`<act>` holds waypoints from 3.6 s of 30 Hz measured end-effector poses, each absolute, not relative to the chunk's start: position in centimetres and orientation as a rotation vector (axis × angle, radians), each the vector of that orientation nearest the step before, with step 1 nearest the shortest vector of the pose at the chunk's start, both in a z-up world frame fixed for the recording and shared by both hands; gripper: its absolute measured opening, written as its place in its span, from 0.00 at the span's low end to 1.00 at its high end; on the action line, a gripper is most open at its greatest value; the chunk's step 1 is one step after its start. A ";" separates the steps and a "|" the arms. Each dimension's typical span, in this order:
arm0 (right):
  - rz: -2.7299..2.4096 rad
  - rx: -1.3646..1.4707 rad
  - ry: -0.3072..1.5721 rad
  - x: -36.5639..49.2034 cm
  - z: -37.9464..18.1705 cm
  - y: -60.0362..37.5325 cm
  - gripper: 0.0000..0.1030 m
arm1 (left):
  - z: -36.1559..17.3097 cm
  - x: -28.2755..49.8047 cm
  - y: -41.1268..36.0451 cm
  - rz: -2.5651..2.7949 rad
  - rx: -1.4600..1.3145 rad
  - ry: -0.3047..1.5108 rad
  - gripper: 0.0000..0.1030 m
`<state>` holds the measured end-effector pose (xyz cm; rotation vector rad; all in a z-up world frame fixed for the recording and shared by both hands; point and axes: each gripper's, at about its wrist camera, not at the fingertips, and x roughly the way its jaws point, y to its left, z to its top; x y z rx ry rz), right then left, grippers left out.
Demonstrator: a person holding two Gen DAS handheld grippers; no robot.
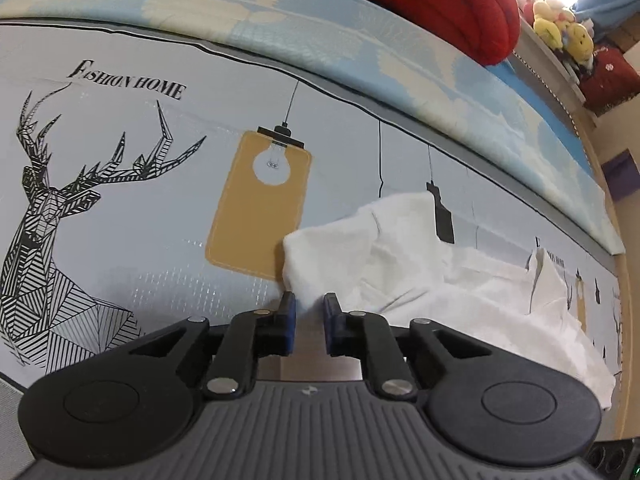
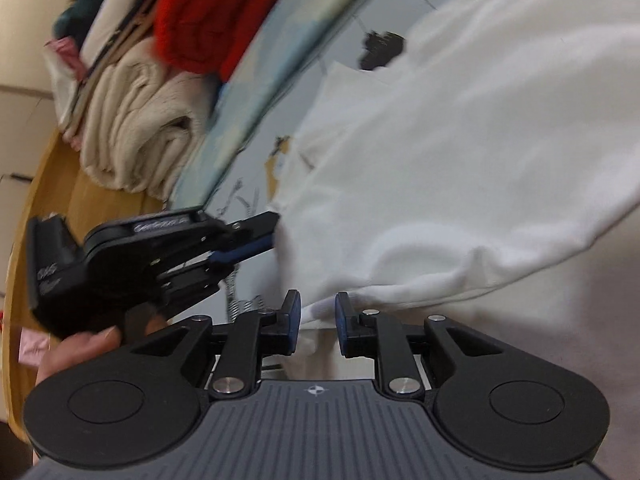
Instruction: Fold small clothes
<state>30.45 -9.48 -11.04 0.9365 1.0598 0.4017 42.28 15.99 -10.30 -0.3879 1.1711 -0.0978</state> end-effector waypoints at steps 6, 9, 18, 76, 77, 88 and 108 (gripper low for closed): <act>0.385 0.950 1.056 31.2 -11.1 -9.5 0.20 | -10.4 42.7 16.2 -0.086 -0.418 1.159 0.34; 0.357 0.985 1.090 30.9 -11.4 -9.5 0.20 | -10.7 42.8 15.7 -0.075 -0.372 1.173 0.36; 0.366 1.024 1.149 32.0 -12.1 -9.2 0.20 | -10.6 43.0 14.3 -0.095 -0.275 1.150 0.11; -0.422 0.681 0.569 17.7 1.7 -52.3 0.40 | -5.2 32.8 10.0 -0.105 -0.013 1.076 0.11; -0.447 0.684 0.554 17.2 1.6 -53.4 0.41 | -3.7 31.8 9.9 -0.099 -0.005 1.044 0.15; -0.685 0.873 0.528 10.8 -4.0 -65.4 0.43 | 2.9 19.5 5.2 -0.064 -0.010 0.711 0.81; -0.764 1.071 0.442 13.1 -12.7 -71.1 0.44 | -3.1 22.5 1.8 -0.125 0.216 0.802 0.75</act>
